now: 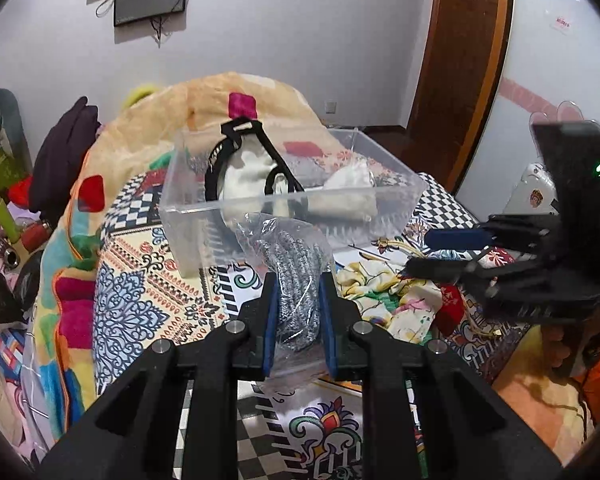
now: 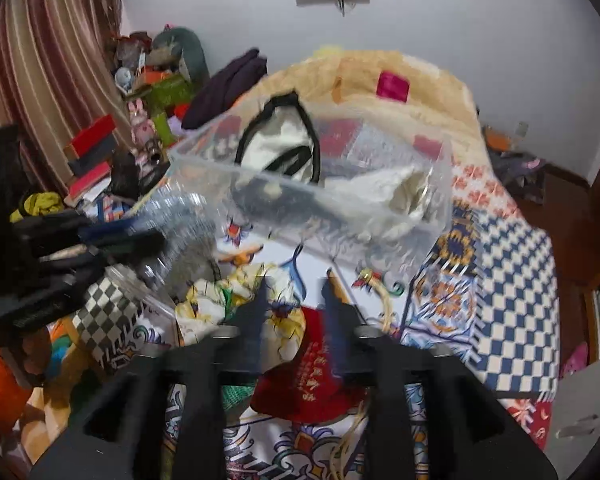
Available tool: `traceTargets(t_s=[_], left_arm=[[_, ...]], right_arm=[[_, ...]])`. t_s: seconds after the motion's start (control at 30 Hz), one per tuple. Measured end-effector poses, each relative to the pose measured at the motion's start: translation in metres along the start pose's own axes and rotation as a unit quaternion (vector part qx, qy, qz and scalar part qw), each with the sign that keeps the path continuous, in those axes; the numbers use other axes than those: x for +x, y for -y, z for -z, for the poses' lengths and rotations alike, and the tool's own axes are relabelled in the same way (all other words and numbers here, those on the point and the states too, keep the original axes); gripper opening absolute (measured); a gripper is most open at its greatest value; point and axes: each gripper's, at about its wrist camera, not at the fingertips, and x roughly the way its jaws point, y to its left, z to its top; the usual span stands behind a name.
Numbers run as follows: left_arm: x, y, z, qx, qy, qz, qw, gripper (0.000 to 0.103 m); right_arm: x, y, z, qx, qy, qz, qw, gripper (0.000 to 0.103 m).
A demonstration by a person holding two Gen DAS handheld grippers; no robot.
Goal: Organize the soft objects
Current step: 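Grasp the bagged silver scrubber with the left tool while the right grasps the floral cloth, then lower the scrubber into the box with the left tool while the right drops the floral cloth in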
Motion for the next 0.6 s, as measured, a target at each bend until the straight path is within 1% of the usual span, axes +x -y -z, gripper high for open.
traceTargets(t_s=[0.03,0.1,0.17,0.2,0.23,0.3,0.37,0.4,0.6], left_arm=[[0.000,0.000,-0.001,0.000,0.002,-0.001,1.0000,0.019],[-0.002,0.000,-0.002,-0.001,0.005,-0.003,1.0000,0.019],[-0.002,-0.001,-0.005,-0.003,0.007,-0.005,1.0000,0.019],[-0.002,-0.002,-0.005,-0.005,0.008,-0.006,0.9999,0.019],[-0.002,-0.003,-0.005,-0.007,0.009,-0.007,0.9999,0.019],[-0.004,-0.006,-0.006,-0.011,0.011,-0.009,0.9998,0.019],[-0.005,-0.009,-0.006,-0.015,0.014,-0.012,0.9997,0.019],[-0.006,-0.010,-0.007,-0.017,0.016,-0.014,0.9996,0.019],[-0.019,-0.021,-0.020,-0.027,0.046,-0.024,0.9983,0.019]], right_arm=[[0.003,0.000,0.001,0.000,-0.002,0.002,1.000,0.045],[0.012,-0.002,0.003,-0.008,-0.014,0.006,1.000,0.045],[0.021,-0.002,0.006,-0.010,-0.031,-0.005,0.999,0.045],[0.025,-0.003,0.007,-0.013,-0.039,-0.008,0.999,0.042],[0.027,-0.004,0.009,-0.016,-0.041,-0.007,0.999,0.038],[0.029,-0.006,0.010,-0.022,-0.046,-0.011,0.999,0.018],[0.026,-0.006,0.010,-0.021,-0.040,-0.015,0.999,0.011],[0.024,-0.006,0.009,-0.021,-0.034,-0.014,0.999,0.010],[0.001,-0.004,0.001,-0.012,0.009,-0.009,1.000,0.008]])
